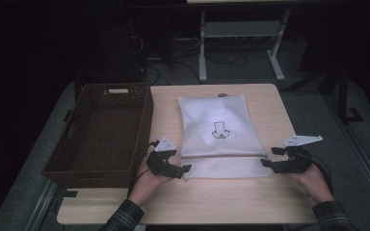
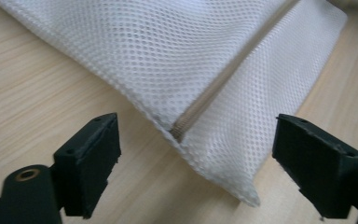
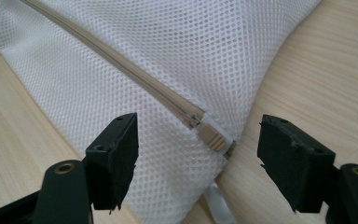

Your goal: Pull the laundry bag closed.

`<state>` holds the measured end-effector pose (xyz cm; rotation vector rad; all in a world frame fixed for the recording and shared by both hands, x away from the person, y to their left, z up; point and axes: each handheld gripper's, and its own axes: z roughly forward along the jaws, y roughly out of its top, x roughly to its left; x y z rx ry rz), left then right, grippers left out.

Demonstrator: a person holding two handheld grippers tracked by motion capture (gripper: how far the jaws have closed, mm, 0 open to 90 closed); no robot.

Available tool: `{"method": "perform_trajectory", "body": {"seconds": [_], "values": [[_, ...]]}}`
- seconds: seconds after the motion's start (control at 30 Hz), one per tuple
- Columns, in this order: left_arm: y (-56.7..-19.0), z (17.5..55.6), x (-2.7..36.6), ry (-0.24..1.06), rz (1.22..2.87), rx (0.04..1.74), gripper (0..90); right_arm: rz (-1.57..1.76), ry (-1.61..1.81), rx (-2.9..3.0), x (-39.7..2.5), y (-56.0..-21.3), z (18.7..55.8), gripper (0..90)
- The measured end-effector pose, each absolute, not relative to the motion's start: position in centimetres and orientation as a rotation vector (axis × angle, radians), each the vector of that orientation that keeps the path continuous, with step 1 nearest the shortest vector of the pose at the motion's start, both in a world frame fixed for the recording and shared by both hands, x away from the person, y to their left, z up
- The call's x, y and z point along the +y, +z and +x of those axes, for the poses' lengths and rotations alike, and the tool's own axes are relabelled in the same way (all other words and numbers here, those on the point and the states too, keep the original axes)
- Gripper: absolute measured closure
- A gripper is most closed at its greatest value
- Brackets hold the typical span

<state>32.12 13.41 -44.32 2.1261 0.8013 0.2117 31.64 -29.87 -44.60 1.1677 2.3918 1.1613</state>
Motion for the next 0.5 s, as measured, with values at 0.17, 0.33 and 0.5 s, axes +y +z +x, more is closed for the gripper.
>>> {"method": "perform_trajectory", "body": {"seconds": [0.17,0.33,0.5], "values": [[-44.4,31.3,13.4,0.196,2.139,0.784,10.5,1.161,1.18,2.361,-29.8,-44.1,30.7,21.7],[-44.2,30.1,13.3,0.189,2.154,0.771,10.2,1.183,1.19,2.322,-30.1,-44.5,29.4,13.0],[-44.3,28.9,14.0,0.195,2.159,0.781,10.2,1.178,1.157,2.281,-30.4,-44.6,27.6,9.1]]}}
